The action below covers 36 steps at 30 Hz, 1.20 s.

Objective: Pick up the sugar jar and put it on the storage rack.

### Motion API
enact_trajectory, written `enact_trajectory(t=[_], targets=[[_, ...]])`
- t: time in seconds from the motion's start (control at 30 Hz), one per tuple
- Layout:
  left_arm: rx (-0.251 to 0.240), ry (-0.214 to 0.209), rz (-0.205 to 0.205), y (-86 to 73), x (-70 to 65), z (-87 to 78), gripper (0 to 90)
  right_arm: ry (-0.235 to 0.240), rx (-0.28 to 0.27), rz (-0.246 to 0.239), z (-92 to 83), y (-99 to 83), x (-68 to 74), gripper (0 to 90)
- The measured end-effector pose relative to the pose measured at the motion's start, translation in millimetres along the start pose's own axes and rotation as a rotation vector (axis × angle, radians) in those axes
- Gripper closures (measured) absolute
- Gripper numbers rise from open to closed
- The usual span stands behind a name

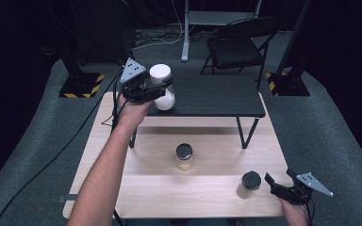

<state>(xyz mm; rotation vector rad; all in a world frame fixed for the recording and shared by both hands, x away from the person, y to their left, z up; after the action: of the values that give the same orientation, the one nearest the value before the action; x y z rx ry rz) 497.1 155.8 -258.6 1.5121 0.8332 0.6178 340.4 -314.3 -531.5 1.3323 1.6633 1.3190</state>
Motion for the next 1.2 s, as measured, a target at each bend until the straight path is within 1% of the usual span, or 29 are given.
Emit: enact_trajectory(t=[0.13, 0.27, 0.37, 0.53, 0.6, 0.67, 0.77, 0.97, 1.2], targets=[[0.014, 0.016, 0.001, -2.7, 4.1, 4.3, 33.5, 0.001, -0.003, 0.003, -0.6, -0.1, -0.2, 0.0], [0.018, 0.029, -0.010, -5.2, 9.1, 7.0, 33.5, 0.000, 0.000, 0.001, -0.4, -0.3, 0.3, 0.0], [0.029, 0.039, -0.006, -7.1, 13.8, 8.7, 33.5, -0.001, 0.000, 0.000, -0.5, -0.4, 0.5, 0.0], [0.044, 0.041, -0.004, -11.1, 19.5, 11.6, 33.5, -0.002, 0.001, -0.004, -0.4, -0.4, 0.8, 0.0], [0.040, 0.038, -0.014, -11.0, 20.7, 12.3, 33.5, -0.002, 0.001, -0.004, -0.2, -0.4, 0.7, 0.0], [0.042, 0.038, -0.017, -10.8, 20.9, 13.3, 33.5, -0.002, 0.001, -0.004, -0.3, -0.4, 0.7, 0.0], [0.040, 0.038, -0.008, -11.2, 19.6, 14.3, 33.4, -0.002, 0.002, -0.006, 0.0, -0.4, 0.7, 0.0], [0.037, 0.041, -0.008, -11.6, 19.4, 14.1, 33.3, 0.000, 0.003, -0.005, 0.2, -0.4, 0.6, 0.0], [0.035, 0.044, -0.012, -11.8, 18.9, 14.6, 33.1, 0.001, 0.001, -0.002, 0.0, -0.3, 0.4, 0.0]])
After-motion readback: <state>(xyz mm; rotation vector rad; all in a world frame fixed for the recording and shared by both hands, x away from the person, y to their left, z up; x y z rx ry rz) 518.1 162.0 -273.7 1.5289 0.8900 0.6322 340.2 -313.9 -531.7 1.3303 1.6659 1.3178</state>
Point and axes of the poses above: each handheld gripper's, and its own axes: z roughly forward along the jaws, y roughly out of its top, x roughly to its left, the point moved 3 cm from there along z, roughly forward along the jaws, and after that the axes turned 6 degrees about -z, right-handed, at the moved point
